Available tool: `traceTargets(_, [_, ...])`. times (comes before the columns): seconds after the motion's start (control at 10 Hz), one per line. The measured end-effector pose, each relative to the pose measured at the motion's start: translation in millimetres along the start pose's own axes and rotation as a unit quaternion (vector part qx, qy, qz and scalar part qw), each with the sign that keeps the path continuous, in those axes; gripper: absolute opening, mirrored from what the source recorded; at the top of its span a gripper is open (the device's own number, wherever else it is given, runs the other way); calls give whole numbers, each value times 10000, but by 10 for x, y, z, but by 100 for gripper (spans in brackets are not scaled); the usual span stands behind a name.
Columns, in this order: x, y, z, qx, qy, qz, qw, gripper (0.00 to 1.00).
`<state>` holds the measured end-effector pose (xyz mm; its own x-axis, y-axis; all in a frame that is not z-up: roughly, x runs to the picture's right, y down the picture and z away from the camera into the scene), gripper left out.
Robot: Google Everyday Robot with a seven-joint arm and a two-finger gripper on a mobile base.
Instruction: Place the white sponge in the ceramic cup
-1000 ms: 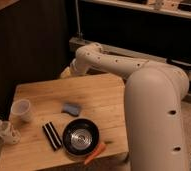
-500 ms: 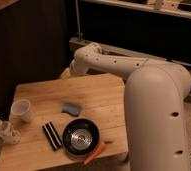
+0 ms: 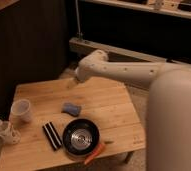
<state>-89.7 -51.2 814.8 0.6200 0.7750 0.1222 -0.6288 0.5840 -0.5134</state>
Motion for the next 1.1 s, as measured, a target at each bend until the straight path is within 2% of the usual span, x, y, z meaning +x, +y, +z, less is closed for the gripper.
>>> traceTargets(0.1, [56,-14,-70,-279,-101,34,9996,80])
traceTargets(0.2, [98,-26,-197,-713,-351,50,9968,80])
traceTargets(0.3, [96,-30,-310,-995,-589,32,9933,80])
traceTargets(0.5, [118,-95,-501,-1301,-965,30,9868,80])
traceTargets(0.7, [98,-21,-492,-1256,-896,-104,9880,80])
traceTargets(0.9, [233,169,-386,-1054,-634,-396,9916,80])
traceTargets(1.1, [297,297,-325,-987,-498,-593,9921,80])
